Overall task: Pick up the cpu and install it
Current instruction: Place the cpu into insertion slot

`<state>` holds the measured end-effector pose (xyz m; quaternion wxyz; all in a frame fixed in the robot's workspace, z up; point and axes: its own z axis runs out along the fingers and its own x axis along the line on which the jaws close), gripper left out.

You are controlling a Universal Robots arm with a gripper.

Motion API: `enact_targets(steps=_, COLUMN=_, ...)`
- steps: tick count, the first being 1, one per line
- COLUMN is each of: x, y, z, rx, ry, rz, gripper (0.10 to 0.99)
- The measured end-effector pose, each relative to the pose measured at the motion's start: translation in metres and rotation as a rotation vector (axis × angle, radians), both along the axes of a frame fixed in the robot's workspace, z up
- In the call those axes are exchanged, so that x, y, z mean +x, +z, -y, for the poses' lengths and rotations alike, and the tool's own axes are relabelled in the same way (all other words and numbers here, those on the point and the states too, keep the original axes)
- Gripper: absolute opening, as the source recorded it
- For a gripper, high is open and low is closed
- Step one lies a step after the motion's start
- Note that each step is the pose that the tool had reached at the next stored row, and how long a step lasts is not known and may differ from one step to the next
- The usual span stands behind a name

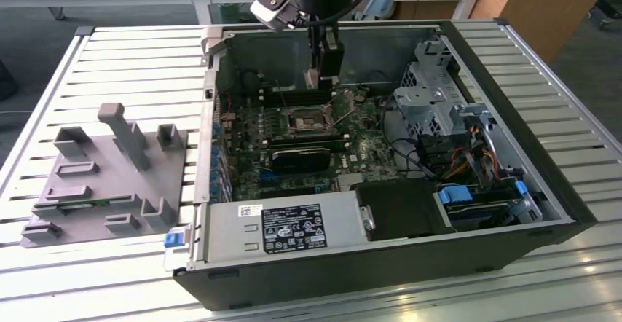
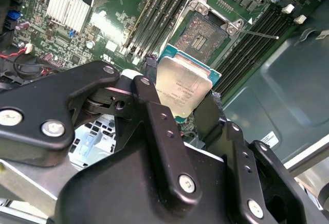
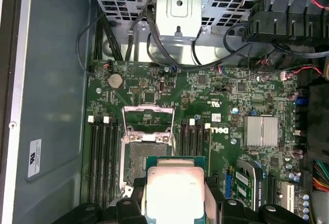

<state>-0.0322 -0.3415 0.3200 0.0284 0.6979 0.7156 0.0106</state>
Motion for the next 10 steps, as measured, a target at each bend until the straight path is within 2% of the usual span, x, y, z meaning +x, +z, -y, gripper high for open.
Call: enact_targets(steps=10, x=0.0000, y=-0.0035, z=0.0000, rx=0.000, ry=0.000, rz=0.0000, gripper=0.537)
